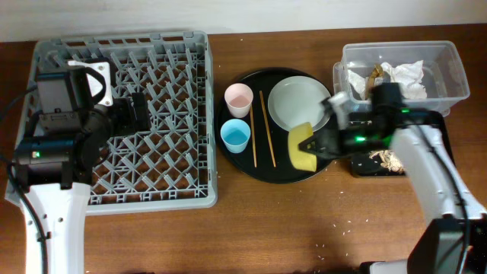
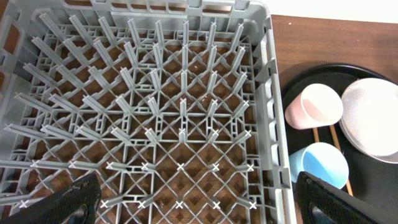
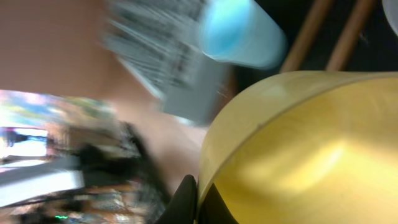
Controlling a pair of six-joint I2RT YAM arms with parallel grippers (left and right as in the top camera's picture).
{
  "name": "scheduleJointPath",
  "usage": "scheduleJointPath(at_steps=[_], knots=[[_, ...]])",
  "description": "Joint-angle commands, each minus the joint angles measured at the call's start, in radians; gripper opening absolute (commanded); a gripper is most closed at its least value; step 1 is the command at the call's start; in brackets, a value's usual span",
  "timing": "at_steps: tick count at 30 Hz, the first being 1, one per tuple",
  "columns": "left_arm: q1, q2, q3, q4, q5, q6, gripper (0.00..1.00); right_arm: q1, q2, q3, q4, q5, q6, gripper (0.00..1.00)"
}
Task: Sort waste into correct bins and load items into the dishwasher rack
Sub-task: 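Return the empty yellow bowl to the black serving tray, then grasp the blue cup with the right gripper and lift it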
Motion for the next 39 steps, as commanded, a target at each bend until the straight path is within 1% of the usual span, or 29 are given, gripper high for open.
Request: scheduleJointPath(at_steps=[1,4,8,11,17,20,25,26,27,28,32,33,34,35,36,37,38,39], knots=[[0.006,0.001,0.021,-0.002,0.011,0.016,0.99,0.185,-0.011,0.003,0.057,0.576,0.3,0.04],[0.006,0.001,0.021,-0.002,0.011,0.016,0.99,0.32,-0.005,0.003,0.075,0.819,0.402,0.04],[0.006,0.001,0.021,-0.002,0.011,0.016,0.99,0.412,0.03,0.003,0.109,0.967,0.467,0.04],[0.006,0.001,0.021,-0.002,0.011,0.016,0.99,0.434,0.075,0.003,0.143,0.973,0.467,0.04],[0.006,0.001,0.021,-0.002,0.011,0.016,0.99,0.434,0.186,0.003,0.2,0.973,0.466,0.05],[0.006,0.001,0.021,-0.002,0.011,0.016,0.99,0.435,0.192,0.003,0.209,0.965,0.466,0.12],[0.006,0.001,0.021,-0.002,0.011,0.016,0.99,0.435,0.189,0.039,0.215,0.934,0.436,0.15],[0.006,0.001,0.021,-0.002,0.011,0.016,0.99,0.434,0.189,0.051,0.213,0.917,0.417,0.17],[0.006,0.001,0.021,-0.002,0.011,0.016,0.99,0.434,0.189,0.068,0.206,0.901,0.404,0.24],[0.006,0.001,0.021,-0.002,0.011,0.016,0.99,0.434,0.188,0.09,0.189,0.888,0.402,0.28],[0.006,0.001,0.021,-0.002,0.015,0.015,0.99,0.41,0.183,0.22,0.064,0.772,0.402,0.28],[0.006,0.001,0.021,-0.002,0.015,0.015,0.99,0.399,0.183,0.27,0.021,0.747,0.402,0.3],[0.006,0.001,0.021,-0.002,0.014,0.016,0.99,0.391,0.183,0.323,-0.021,0.719,0.402,0.36],[0.006,0.001,0.021,-0.002,0.014,0.016,0.99,0.386,0.183,0.356,-0.042,0.695,0.402,0.52],[0.006,0.001,0.021,-0.002,0.014,0.016,0.99,0.384,0.183,0.389,-0.051,0.656,0.402,0.67],[0.006,0.001,0.021,-0.002,0.014,0.015,0.99,0.385,0.183,0.412,-0.044,0.615,0.402,0.76],[0.006,0.001,0.021,-0.002,0.015,0.015,0.99,0.385,0.183,0.417,-0.026,0.593,0.402,0.79],[0.006,0.001,0.021,-0.003,0.018,0.015,0.99,0.388,0.184,0.414,-0.001,0.582,0.402,0.8]])
